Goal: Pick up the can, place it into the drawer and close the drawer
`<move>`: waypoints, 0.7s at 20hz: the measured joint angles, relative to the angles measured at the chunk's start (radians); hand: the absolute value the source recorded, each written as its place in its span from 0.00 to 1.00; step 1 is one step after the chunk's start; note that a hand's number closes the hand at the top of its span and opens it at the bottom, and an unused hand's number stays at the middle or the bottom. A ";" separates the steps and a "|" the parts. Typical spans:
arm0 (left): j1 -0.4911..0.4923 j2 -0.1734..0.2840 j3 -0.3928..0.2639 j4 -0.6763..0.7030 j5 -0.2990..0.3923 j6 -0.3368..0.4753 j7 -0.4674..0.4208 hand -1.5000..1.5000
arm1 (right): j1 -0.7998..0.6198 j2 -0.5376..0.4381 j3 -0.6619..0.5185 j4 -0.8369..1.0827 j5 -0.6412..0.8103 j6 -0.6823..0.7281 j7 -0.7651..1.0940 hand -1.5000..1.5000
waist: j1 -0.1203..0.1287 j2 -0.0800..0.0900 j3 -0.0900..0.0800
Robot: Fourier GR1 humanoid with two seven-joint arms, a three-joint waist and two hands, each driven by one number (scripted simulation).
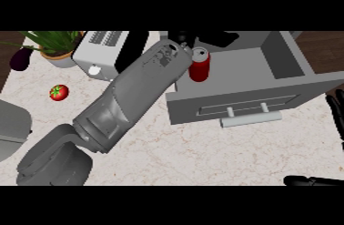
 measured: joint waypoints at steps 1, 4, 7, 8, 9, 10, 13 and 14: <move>-0.002 0.000 0.001 0.007 0.004 0.004 -0.007 0.00 | -0.001 0.000 -0.002 -0.004 -0.004 0.000 0.000 0.00 | -0.002 0.001 0.000; 0.000 0.000 -0.003 0.008 0.020 0.026 -0.015 0.00 | 0.009 0.001 0.002 -0.031 -0.004 0.000 0.008 0.00 | -0.006 0.000 0.000; 0.007 0.000 -0.002 0.001 0.042 0.041 -0.027 0.00 | -0.014 -0.017 -0.002 -0.046 0.013 -0.005 0.017 0.00 | -0.004 0.001 -0.001; 0.011 0.000 -0.001 -0.003 0.051 0.046 -0.029 0.00 | -0.016 -0.024 -0.002 -0.057 0.029 -0.007 0.014 0.00 | -0.004 0.001 -0.001; 0.013 0.000 0.000 -0.005 0.058 0.049 -0.032 0.00 | -0.016 -0.034 -0.002 -0.064 0.049 -0.005 0.006 0.00 | -0.003 0.001 -0.001; 0.017 0.000 0.001 -0.008 0.067 0.054 -0.039 0.00 | -0.020 -0.044 0.000 -0.067 0.069 -0.003 -0.006 0.00 | -0.004 0.002 -0.001; 0.020 0.000 0.009 -0.015 0.093 0.054 -0.046 0.00 | -0.012 -0.072 0.006 -0.099 0.127 0.005 -0.030 0.00 | 0.001 0.000 -0.001; 0.029 0.000 0.008 -0.024 0.102 0.060 -0.053 0.00 | -0.003 -0.079 0.010 -0.108 0.144 0.012 -0.042 0.00 | 0.002 -0.002 -0.001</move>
